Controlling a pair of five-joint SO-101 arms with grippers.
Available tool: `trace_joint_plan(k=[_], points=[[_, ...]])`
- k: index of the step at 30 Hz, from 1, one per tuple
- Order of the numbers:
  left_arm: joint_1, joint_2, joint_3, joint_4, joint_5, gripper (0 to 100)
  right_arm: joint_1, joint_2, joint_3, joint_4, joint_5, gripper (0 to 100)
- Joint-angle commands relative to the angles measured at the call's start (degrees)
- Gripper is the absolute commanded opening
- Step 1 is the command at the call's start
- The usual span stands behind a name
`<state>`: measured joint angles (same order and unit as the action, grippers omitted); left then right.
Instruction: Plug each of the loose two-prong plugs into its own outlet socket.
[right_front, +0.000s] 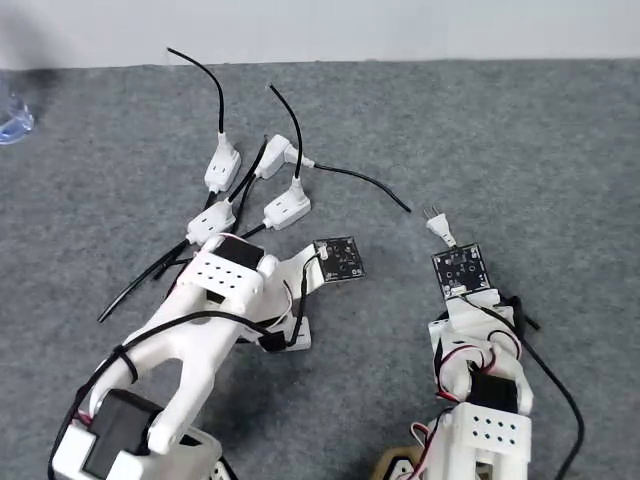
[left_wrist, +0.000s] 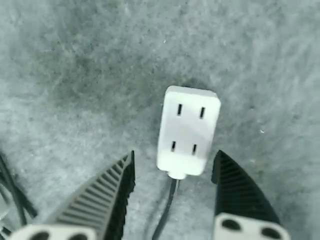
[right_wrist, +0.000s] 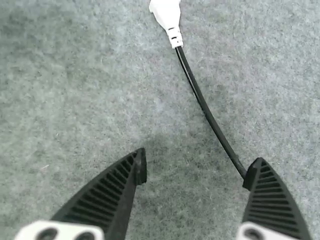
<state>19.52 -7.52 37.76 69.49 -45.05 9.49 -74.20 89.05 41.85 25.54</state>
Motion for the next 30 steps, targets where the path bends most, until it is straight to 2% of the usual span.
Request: trace_joint_plan(k=[1,3,5,9,15,17,19,23,26,30], points=[[3.3,-4.0,-3.6,3.8,14.2,23,-0.4,-0.4,-1.7,1.5,0.5,30.2],[3.5,-8.2,-3.2,4.0,26.8,23,0.0,-0.4,-1.9,1.5,0.5,30.2],[0.9,-13.0,-1.5,4.1,34.9,23,0.1,-0.4,-2.7,2.0,0.5,30.2],[-9.4,-24.4,5.2,2.1,41.7,23,0.1,-0.4,-9.8,10.8,0.5,30.2],[-24.4,-45.0,20.2,-0.4,42.0,23,-0.3,0.4,-25.6,24.7,1.4,30.2],[-31.1,-50.5,22.7,-2.5,39.3,23,-0.4,2.4,-29.9,27.9,4.5,30.2],[-34.4,-53.8,25.8,-3.9,35.2,23,-0.3,7.6,-34.0,30.3,7.2,30.2],[-35.2,-55.0,32.3,-6.6,34.5,23,0.1,23.3,-43.6,33.9,11.3,30.2],[-35.5,-55.1,35.4,-10.4,37.7,23,-0.5,33.3,-51.0,34.3,15.5,30.2],[-35.2,-55.4,37.4,-11.2,38.0,23,-3.8,43.4,-59.3,34.3,23.2,30.2]])
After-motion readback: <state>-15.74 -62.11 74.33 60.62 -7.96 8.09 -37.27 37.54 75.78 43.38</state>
